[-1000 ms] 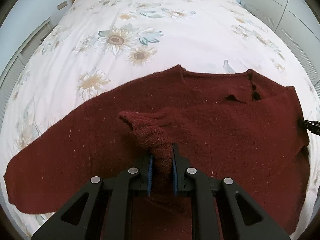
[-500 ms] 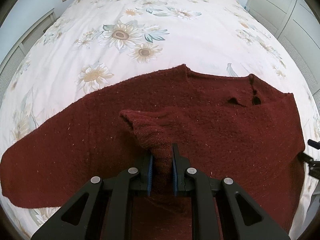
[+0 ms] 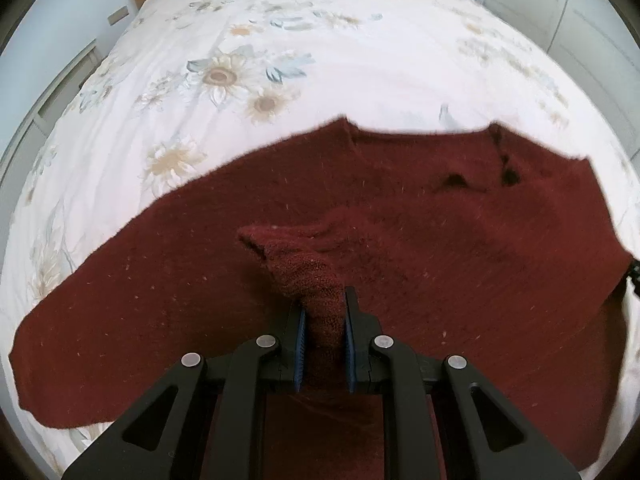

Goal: Fold small clothes

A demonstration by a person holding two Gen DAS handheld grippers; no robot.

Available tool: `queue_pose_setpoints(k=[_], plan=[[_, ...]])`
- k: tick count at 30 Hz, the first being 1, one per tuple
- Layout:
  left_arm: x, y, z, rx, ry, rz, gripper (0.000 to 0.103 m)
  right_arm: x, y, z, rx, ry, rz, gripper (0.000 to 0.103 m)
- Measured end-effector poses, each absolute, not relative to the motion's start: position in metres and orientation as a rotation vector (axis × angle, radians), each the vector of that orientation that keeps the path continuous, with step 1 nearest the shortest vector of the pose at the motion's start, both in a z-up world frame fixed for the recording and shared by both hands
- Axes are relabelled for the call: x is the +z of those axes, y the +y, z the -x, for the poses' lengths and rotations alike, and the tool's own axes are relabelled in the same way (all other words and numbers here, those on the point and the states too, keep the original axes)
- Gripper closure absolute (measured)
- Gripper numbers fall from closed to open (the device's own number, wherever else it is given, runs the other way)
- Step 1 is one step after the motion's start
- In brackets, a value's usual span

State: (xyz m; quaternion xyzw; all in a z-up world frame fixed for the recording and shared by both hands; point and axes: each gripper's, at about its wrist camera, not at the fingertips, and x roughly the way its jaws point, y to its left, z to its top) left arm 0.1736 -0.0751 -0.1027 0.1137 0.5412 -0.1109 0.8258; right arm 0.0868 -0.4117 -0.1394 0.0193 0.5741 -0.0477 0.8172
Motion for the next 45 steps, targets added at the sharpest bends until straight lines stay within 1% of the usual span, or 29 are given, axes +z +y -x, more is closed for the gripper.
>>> queue_pose_setpoints(k=[2,3,4,6,7,8,9,10,11,12,13,14,15,16,18,19,20,22,26,28,31,33,36,40,45], plan=[[-0.116,-0.075,-0.172,-0.217,1.166,-0.278,0.089,-0.143,-0.408,-0.087,-0.093,1.227,-0.019,0.085],[-0.122,-0.072,-0.171,-0.212,1.174,-0.281,0.089,-0.142,-0.408,-0.087,-0.093,1.228,-0.015,0.082],[-0.125,-0.070,-0.170,-0.211,1.175,-0.275,0.088,-0.142,-0.408,-0.087,-0.093,1.236,-0.014,0.076],[-0.125,-0.062,-0.170,-0.208,1.168,-0.247,0.082,-0.139,-0.409,-0.086,-0.101,1.244,-0.006,0.062],[-0.124,-0.060,-0.170,-0.211,1.167,-0.233,0.081,-0.136,-0.410,-0.085,-0.108,1.247,0.003,0.049],[-0.122,-0.057,-0.172,-0.214,1.173,-0.217,0.076,-0.133,-0.411,-0.084,-0.107,1.245,0.000,0.046],[-0.120,-0.054,-0.173,-0.207,1.182,-0.205,0.068,-0.127,-0.412,-0.083,-0.098,1.238,-0.013,0.046],[-0.117,-0.051,-0.175,-0.194,1.190,-0.195,0.066,-0.121,-0.414,-0.082,-0.093,1.228,-0.024,0.044],[-0.114,-0.048,-0.177,-0.180,1.194,-0.188,0.062,-0.114,-0.414,-0.082,-0.095,1.216,-0.026,0.036],[-0.109,-0.045,-0.177,-0.168,1.194,-0.180,0.050,-0.104,-0.413,-0.082,-0.094,1.199,-0.022,0.030],[-0.102,-0.042,-0.177,-0.167,1.182,-0.160,0.041,-0.094,-0.410,-0.083,-0.086,1.176,-0.016,0.022],[-0.094,-0.039,-0.177,-0.175,1.166,-0.135,0.018,-0.086,-0.406,-0.085,-0.075,1.158,-0.013,0.021],[-0.088,-0.038,-0.176,-0.184,1.149,-0.114,0.005,-0.077,-0.399,-0.086,-0.055,1.139,-0.011,0.021],[-0.079,-0.037,-0.175,-0.197,1.124,-0.092,0.002,-0.069,-0.392,-0.088,-0.033,1.123,-0.006,0.020],[-0.069,-0.041,-0.173,-0.210,1.109,-0.079,0.001,-0.061,-0.377,-0.093,-0.002,1.107,0.006,0.015],[-0.066,-0.046,-0.173,-0.224,1.117,-0.079,0.001,-0.059,-0.367,-0.097,0.019,1.097,0.013,0.010],[-0.065,-0.050,-0.172,-0.237,1.121,-0.077,0.001,-0.059,-0.356,-0.105,0.037,1.088,0.018,0.000],[-0.062,-0.060,-0.170,-0.271,1.110,-0.062,0.001,-0.061,-0.335,-0.112,0.068,1.068,0.034,0.000],[-0.069,-0.088,-0.155,-0.295,1.063,-0.101,0.001,-0.081,-0.299,-0.115,0.107,1.086,0.040,0.000],[-0.082,-0.102,-0.152,-0.298,1.069,-0.124,0.001,-0.096,-0.287,-0.116,0.119,1.099,0.049,0.000],[-0.102,-0.101,-0.152,-0.295,1.104,-0.121,0.001,-0.131,-0.283,-0.118,0.098,1.146,0.085,0.000],[-0.121,-0.101,-0.153,-0.278,1.134,-0.125,0.001,-0.143,-0.288,-0.115,0.089,1.139,0.088,0.000],[-0.140,-0.095,-0.151,-0.257,1.166,-0.145,0.001,-0.146,-0.308,-0.112,0.074,1.114,0.049,0.000],[-0.142,-0.080,-0.146,-0.256,1.131,-0.174,0.001,-0.147,-0.333,-0.112,0.048,1.120,0.025,0.001],[-0.147,-0.059,-0.139,-0.250,1.105,-0.148,0.001,-0.145,-0.335,-0.108,0.047,1.118,0.036,0.001]])
